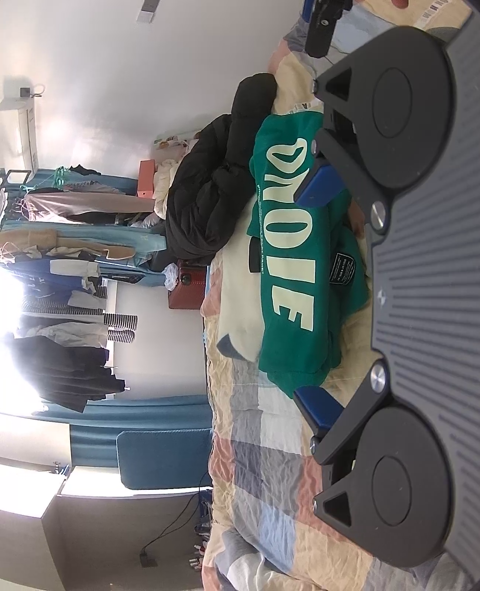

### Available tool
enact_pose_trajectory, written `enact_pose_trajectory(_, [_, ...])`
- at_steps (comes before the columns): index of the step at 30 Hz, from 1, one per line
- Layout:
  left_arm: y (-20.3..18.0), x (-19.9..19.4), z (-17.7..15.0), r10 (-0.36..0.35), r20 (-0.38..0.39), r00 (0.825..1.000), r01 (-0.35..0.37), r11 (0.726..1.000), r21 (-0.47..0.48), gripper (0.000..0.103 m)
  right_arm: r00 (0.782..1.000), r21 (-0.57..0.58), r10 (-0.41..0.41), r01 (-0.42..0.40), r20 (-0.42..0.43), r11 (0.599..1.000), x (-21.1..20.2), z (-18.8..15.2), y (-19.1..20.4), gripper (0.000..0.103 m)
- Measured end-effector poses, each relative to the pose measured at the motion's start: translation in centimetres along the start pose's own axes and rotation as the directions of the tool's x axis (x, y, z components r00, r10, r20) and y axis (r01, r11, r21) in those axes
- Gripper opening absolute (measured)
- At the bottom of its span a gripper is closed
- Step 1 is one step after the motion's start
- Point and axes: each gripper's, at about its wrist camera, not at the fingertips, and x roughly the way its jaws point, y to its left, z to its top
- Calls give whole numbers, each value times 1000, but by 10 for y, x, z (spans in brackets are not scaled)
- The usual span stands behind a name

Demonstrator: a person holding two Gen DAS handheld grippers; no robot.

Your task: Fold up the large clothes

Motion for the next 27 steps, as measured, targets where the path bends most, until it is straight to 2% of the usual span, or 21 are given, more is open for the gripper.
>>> enact_pose_trajectory(14, [-6,1,-1,18,-13,1000,-18,999,36,103,1000,3,12,-12,-10,1000,-2,1,-1,103])
enact_pose_trajectory(27, [-4,-5,-1,10,1,1000,-10,1000,23,103,1000,-2,9,-9,-10,1000,-2,2,-1,103])
